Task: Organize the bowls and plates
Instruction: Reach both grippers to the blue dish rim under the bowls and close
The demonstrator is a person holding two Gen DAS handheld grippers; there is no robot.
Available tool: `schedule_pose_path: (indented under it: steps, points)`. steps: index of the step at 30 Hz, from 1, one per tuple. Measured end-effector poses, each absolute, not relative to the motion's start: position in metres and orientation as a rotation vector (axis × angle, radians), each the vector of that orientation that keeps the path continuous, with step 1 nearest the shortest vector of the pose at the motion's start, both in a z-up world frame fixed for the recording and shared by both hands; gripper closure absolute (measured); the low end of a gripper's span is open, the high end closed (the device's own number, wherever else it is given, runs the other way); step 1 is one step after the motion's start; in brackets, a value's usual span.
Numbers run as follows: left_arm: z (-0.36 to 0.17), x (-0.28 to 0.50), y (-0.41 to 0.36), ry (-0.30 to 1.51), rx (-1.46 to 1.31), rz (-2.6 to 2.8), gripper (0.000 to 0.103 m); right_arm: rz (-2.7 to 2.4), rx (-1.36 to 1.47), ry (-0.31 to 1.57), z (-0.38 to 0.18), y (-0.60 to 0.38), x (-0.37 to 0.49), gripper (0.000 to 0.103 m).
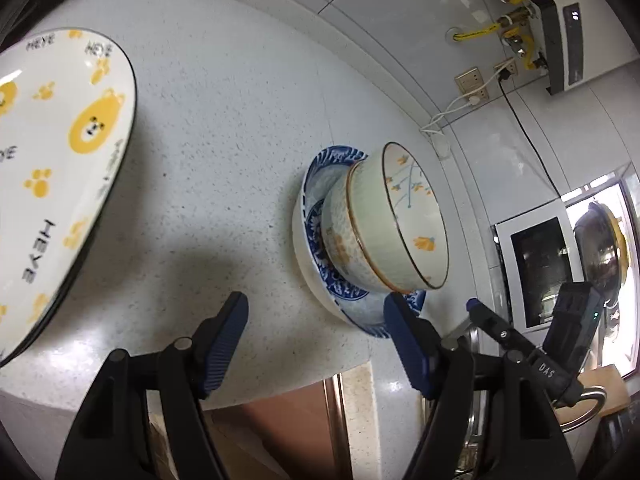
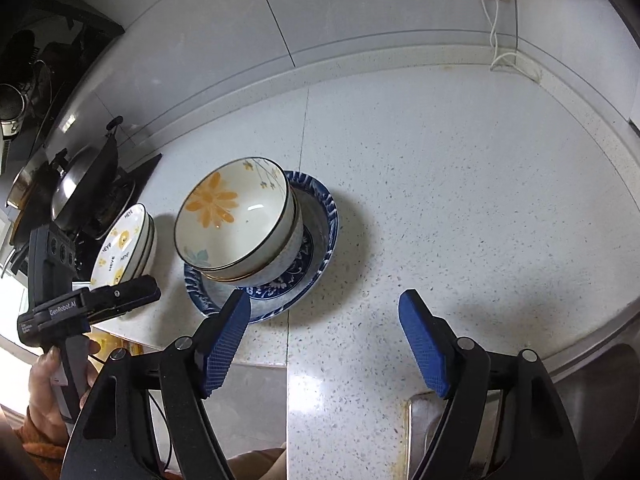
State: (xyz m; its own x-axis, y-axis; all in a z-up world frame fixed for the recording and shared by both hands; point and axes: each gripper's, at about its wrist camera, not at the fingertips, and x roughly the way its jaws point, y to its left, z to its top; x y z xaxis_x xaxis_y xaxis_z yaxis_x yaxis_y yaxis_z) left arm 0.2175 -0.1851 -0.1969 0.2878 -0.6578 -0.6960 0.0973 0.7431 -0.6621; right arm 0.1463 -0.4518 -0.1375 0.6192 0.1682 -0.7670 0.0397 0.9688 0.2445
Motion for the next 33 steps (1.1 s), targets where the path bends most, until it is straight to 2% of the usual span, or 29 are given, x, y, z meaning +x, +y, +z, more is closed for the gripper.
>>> schedule_pose_path:
  steps: [17,20,22,23,25,28,33]
  points:
    - [-0.229,0.261,-0.189,1.271,-0.62,-0.429,0.036,0.074,0.259,1.027,-0.17,-0.455,0.203,0.032]
    - [-0.229,0.268,-0.188,1.27,-0.622,-0.415,0.036,0.091,0.27,1.055,-0.176,-0.458,0.211,0.041]
    - [-0.229,0.271,-0.188,1.276,-0.615,-0.411,0.036,0.108,0.288,1.077,-0.18,-0.462,0.217,0.054]
    - [-0.229,0.272,-0.189,1.277,-0.607,-0.409,0.036,0.115,0.301,1.088,-0.183,-0.465,0.22,0.056]
    - [-0.229,0.275,-0.189,1.277,-0.61,-0.415,0.039,0.144,0.343,1.107,-0.19,-0.471,0.227,0.066]
    - [-0.236,0.281,-0.188,1.297,-0.668,-0.451,0.051,0.206,0.413,1.12,-0.197,-0.476,0.234,0.075]
    - [-0.254,0.285,-0.188,1.339,-0.796,-0.526,0.08,0.279,0.458,1.152,-0.206,-0.476,0.245,0.082]
